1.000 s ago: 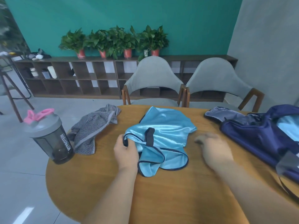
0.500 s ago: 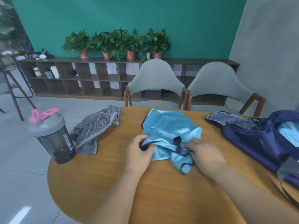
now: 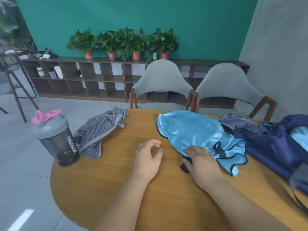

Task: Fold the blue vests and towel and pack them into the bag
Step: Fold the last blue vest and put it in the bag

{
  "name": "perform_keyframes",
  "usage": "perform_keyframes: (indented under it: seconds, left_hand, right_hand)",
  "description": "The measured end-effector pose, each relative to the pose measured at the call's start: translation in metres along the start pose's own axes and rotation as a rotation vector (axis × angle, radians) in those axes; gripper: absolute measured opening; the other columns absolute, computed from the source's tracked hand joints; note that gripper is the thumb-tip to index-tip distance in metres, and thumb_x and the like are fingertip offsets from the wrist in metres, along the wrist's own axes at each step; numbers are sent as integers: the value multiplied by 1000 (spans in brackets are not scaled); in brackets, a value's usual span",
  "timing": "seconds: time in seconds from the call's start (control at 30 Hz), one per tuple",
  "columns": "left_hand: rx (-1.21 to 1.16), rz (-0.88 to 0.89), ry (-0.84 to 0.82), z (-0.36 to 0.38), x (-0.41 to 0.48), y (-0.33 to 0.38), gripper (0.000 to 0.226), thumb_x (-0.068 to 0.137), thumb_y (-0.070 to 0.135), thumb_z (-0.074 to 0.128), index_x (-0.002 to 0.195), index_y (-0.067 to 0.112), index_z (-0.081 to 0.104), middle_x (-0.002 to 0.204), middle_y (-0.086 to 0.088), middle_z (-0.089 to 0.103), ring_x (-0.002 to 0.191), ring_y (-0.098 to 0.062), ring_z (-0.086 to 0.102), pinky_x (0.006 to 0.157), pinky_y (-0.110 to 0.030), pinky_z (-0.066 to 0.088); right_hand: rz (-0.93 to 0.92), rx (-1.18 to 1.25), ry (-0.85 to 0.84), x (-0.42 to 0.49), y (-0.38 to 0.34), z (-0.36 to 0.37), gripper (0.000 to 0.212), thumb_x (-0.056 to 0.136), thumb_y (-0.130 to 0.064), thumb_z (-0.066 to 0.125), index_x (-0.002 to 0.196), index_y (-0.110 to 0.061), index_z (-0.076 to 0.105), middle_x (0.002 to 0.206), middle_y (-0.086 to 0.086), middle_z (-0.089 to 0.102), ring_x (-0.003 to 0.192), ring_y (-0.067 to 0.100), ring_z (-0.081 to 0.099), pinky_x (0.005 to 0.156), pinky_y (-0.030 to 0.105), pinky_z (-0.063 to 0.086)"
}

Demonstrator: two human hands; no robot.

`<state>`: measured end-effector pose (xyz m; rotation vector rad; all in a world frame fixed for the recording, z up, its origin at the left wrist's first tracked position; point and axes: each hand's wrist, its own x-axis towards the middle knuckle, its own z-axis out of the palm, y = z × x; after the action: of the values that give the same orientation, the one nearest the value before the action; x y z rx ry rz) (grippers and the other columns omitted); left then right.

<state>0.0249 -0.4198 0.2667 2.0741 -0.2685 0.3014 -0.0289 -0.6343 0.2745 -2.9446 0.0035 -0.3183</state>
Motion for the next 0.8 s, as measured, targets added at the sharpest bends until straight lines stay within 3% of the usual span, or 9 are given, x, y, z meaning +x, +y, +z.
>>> perform_keyframes:
  seconds: [0.1, 0.2, 0.27, 0.33, 0.47, 0.53, 0.6, 0.7, 0.8]
  left_hand:
    - [95, 35, -17, -1, 1, 0, 41, 92, 21, 67, 130, 36, 62, 126, 25, 58, 126, -1, 48, 110, -39, 44]
    - [212, 79, -60, -1, 0, 4, 66, 87, 21, 68, 148, 35, 47, 151, 19, 46, 146, -4, 32, 125, -36, 28]
    - [319, 100, -101, 0, 1, 7, 75, 89, 26, 67, 156, 34, 37, 161, 16, 37, 154, -6, 21, 129, -33, 16]
    - [419, 113, -104, 6, 1, 5, 74, 93, 33, 65, 159, 31, 33, 162, 13, 38, 155, -8, 23, 131, -34, 9]
    - [502, 109, -29, 14, 3, -3, 41, 98, 39, 62, 138, 31, 58, 134, 14, 63, 132, -8, 53, 128, -39, 19]
    - [529, 159, -2, 15, 4, -6, 17, 99, 34, 63, 115, 33, 69, 113, 16, 65, 114, -11, 58, 121, -36, 28]
    - [544, 183, 29, 15, 4, -6, 8, 101, 27, 61, 100, 32, 68, 99, 15, 62, 100, -14, 57, 113, -34, 33]
    - [502, 161, 90, 13, 5, -1, 13, 105, 18, 55, 96, 26, 60, 84, 12, 59, 84, -17, 57, 106, -36, 39]
    - [439, 139, 131, 11, 4, 3, 13, 107, 14, 48, 104, 24, 56, 86, 9, 60, 83, -19, 59, 95, -35, 42]
  right_hand:
    - [78, 215, 171, -7, 3, 6, 27, 96, -20, 71, 122, -28, 72, 113, -9, 72, 108, 18, 67, 88, 34, 53]
    - [133, 628, 154, -14, 8, -8, 10, 102, -27, 65, 106, -37, 68, 83, -14, 72, 76, 8, 67, 73, 29, 53]
    - [157, 815, 145, -16, 12, -17, 8, 104, -28, 62, 104, -33, 67, 89, -12, 73, 83, 11, 67, 83, 29, 53]
    - [203, 976, 129, -14, 17, -26, 8, 105, -26, 61, 106, -26, 69, 98, -6, 75, 95, 17, 70, 91, 32, 53]
    - [340, 1323, 148, 0, 29, -53, 12, 105, -19, 60, 109, -18, 72, 110, 10, 77, 102, 27, 72, 97, 43, 54]
    - [390, 1227, 227, 9, 44, -64, 15, 105, -21, 61, 107, -24, 75, 105, 3, 78, 103, 24, 72, 95, 45, 55]
    - [428, 1042, 311, 16, 60, -73, 14, 104, -26, 62, 106, -31, 75, 103, -7, 77, 105, 21, 71, 93, 43, 58]
    - [416, 893, 412, 25, 80, -84, 16, 103, -26, 62, 110, -33, 75, 113, -13, 74, 111, 13, 66, 88, 30, 52]
    - [405, 786, 477, 32, 86, -94, 16, 104, -28, 60, 112, -35, 72, 117, -8, 71, 107, 17, 64, 80, 29, 48]
